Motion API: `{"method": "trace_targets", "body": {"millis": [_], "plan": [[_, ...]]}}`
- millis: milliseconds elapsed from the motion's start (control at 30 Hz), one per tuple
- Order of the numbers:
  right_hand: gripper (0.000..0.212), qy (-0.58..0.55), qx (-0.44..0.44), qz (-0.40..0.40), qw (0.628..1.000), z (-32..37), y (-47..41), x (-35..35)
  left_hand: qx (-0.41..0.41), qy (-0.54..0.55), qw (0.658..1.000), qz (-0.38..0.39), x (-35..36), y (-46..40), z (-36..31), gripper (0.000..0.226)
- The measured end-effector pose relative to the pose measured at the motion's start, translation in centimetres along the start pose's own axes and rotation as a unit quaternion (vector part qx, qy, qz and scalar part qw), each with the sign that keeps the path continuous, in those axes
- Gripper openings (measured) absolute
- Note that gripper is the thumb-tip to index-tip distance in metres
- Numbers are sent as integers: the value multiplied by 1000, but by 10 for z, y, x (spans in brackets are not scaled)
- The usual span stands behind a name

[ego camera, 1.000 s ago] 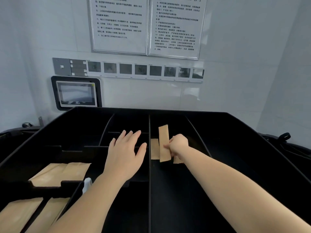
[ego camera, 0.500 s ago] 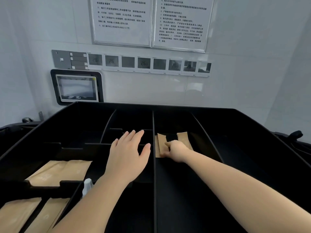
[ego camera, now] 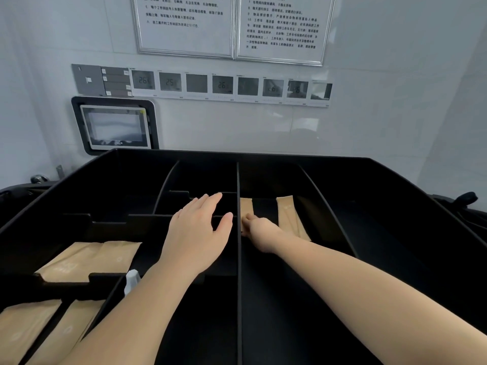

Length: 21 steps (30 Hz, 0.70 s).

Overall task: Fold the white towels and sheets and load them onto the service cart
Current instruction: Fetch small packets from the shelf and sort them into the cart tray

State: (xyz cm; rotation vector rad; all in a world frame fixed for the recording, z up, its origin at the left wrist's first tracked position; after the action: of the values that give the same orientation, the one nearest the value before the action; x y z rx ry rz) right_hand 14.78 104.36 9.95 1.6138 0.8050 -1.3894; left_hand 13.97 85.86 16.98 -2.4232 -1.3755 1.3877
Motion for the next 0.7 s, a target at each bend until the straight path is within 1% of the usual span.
{"method": "trace_targets", "body": {"millis": [167, 333, 500, 533, 633, 700], "plan": [[76, 28, 0, 6, 1000, -2, -10, -2, -3, 9, 1000, -3, 0, 0, 0, 53], [71, 53, -5, 17, 998, -2, -20, -5, 5, 15, 1000, -12, -1, -1, 1, 53], [81, 32, -7, 6, 999, -4, -19, -4, 15, 9, 1000, -15, 1, -1, 4, 54], [79, 26, -11, -6, 1000, -5, -16, -5, 17, 6, 1000, -15, 2, -2, 5, 54], [57, -38, -16, -71, 997, -7, -2, -12, 23, -1, 1000, -13, 6, -3, 6, 55], [53, -65, -16, -89, 994, -7, 12, -18, 24, -7, 1000, -11, 7, -3, 5, 55]]}}
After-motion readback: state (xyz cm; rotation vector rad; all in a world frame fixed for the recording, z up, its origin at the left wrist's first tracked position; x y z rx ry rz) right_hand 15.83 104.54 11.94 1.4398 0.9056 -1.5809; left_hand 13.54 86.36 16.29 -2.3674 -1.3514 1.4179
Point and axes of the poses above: each hand's wrist, its own y-axis away from the middle knuckle, its own x-axis out of the palm, z = x × y, the point moved 4 cm from there along -y, towards the middle knuckle, and after that the axes turned 7 degrees about y, right-handed, at the moved point
